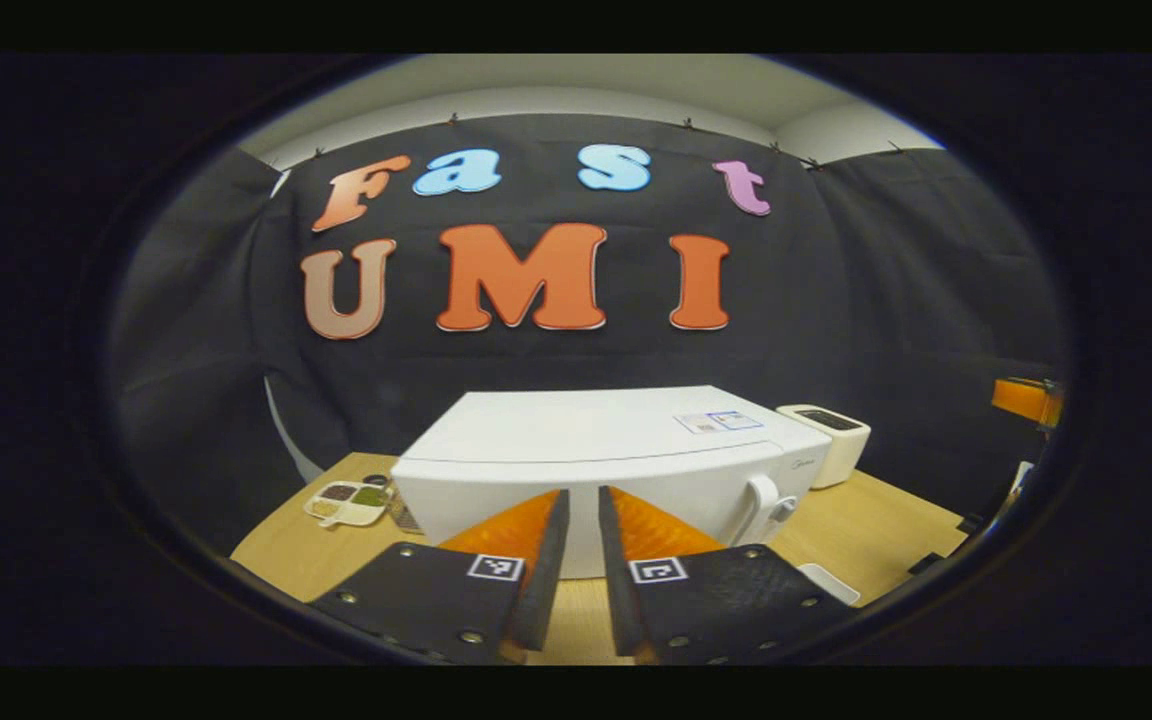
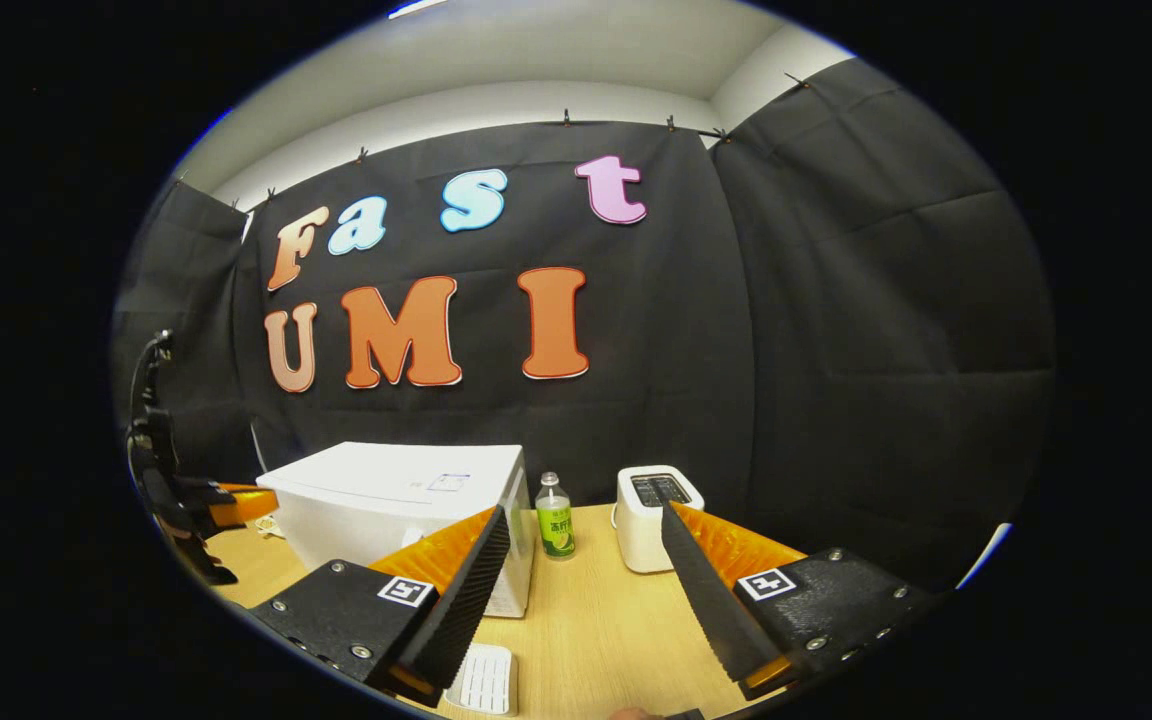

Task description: Open the microwave oven with the left hand, put the food in, and close the microwave oven.

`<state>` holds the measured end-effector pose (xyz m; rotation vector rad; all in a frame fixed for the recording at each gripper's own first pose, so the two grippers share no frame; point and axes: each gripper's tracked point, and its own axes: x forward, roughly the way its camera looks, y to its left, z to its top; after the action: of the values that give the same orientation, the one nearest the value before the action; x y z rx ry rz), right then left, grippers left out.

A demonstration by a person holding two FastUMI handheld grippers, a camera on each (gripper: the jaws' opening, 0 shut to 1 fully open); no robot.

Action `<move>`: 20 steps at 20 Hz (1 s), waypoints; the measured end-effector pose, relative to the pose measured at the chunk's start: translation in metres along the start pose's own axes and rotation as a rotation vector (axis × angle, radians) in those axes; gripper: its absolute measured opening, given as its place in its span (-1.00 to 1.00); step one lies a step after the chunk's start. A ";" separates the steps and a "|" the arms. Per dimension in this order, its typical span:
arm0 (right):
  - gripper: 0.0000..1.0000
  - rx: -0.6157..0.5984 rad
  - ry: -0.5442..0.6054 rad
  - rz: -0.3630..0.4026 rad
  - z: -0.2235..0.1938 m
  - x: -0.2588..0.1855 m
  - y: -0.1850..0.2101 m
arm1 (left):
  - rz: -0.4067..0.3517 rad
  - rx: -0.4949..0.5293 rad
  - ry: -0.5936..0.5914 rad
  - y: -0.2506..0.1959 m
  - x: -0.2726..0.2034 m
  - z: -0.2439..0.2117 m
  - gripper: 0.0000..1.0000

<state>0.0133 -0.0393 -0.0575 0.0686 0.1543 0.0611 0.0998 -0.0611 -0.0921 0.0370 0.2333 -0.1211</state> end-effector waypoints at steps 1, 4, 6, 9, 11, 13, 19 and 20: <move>0.89 -0.004 -0.001 0.008 0.001 0.000 0.004 | 0.019 0.002 -0.012 0.014 -0.008 0.010 -0.26; 0.89 -0.022 -0.004 0.026 0.010 0.006 0.019 | 0.059 -0.009 -0.050 0.046 -0.033 0.037 0.46; 0.90 -0.039 -0.009 0.039 0.018 0.008 0.030 | 0.076 -0.023 -0.072 0.064 -0.047 0.053 0.69; 0.89 -0.058 -0.025 0.064 0.033 0.008 0.044 | 0.113 -0.002 -0.103 0.089 -0.065 0.078 0.77; 0.89 -0.060 -0.037 0.078 0.043 0.009 0.052 | 0.126 0.011 -0.123 0.099 -0.073 0.091 0.77; 0.89 -0.061 -0.049 0.089 0.052 0.008 0.058 | 0.132 0.006 -0.132 0.105 -0.078 0.097 0.77; 0.90 -0.079 -0.076 0.092 0.074 0.009 0.066 | 0.138 -0.023 -0.150 0.120 -0.089 0.109 0.77; 0.90 -0.079 -0.078 0.093 0.076 0.008 0.067 | 0.140 -0.023 -0.153 0.123 -0.090 0.112 0.77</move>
<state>0.0291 0.0229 0.0216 -0.0004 0.0708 0.1565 0.0537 0.0653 0.0401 0.0208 0.0786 0.0187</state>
